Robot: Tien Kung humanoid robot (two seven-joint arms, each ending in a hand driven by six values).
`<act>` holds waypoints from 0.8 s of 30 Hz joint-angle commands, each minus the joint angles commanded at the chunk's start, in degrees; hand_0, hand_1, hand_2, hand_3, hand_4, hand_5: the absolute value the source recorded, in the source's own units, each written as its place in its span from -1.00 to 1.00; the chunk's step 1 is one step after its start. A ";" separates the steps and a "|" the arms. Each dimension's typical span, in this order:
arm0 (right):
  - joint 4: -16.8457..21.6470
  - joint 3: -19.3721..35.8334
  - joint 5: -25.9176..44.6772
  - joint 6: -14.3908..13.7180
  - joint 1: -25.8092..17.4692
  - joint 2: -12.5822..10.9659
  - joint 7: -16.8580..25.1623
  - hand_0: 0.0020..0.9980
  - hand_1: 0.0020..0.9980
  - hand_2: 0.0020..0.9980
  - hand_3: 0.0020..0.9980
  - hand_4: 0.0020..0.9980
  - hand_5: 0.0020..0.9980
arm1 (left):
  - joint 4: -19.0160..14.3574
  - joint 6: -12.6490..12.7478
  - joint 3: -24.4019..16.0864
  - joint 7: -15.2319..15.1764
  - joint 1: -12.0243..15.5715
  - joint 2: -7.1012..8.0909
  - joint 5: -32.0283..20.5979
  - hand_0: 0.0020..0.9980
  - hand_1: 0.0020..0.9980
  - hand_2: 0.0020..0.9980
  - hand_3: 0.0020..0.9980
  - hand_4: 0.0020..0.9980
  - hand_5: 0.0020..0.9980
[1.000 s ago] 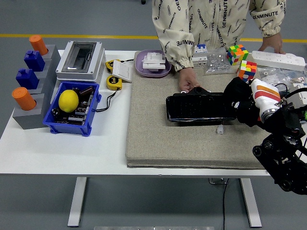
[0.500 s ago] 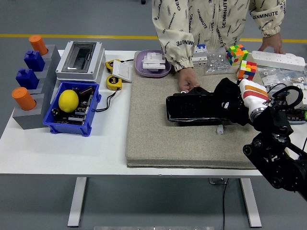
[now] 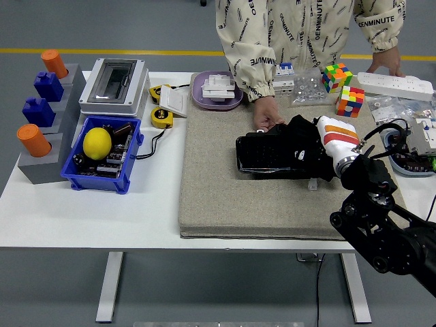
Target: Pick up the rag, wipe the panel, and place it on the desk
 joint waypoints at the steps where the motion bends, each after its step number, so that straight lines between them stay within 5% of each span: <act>1: 0.02 -0.49 0.07 0.00 0.20 0.17 0.00 -0.21 -0.12 0.02 0.04 0.83 -0.50 | -0.01 0.00 0.00 0.00 -0.02 0.01 0.00 0.30 0.33 0.39 0.16 0.36 -0.11; 16: 0.87 -8.60 1.24 0.06 4.48 3.11 0.05 -0.20 -0.12 0.02 0.04 0.83 -0.50 | 0.02 0.01 0.06 -0.01 -0.24 0.08 -0.03 0.30 0.32 0.39 0.16 0.36 -0.11; 24: 2.35 -17.29 2.43 0.44 6.20 3.90 0.01 -0.20 -0.11 0.02 0.04 0.83 -0.49 | 0.03 0.01 0.00 0.01 -0.30 0.06 -0.07 0.31 0.33 0.39 0.16 0.36 -0.11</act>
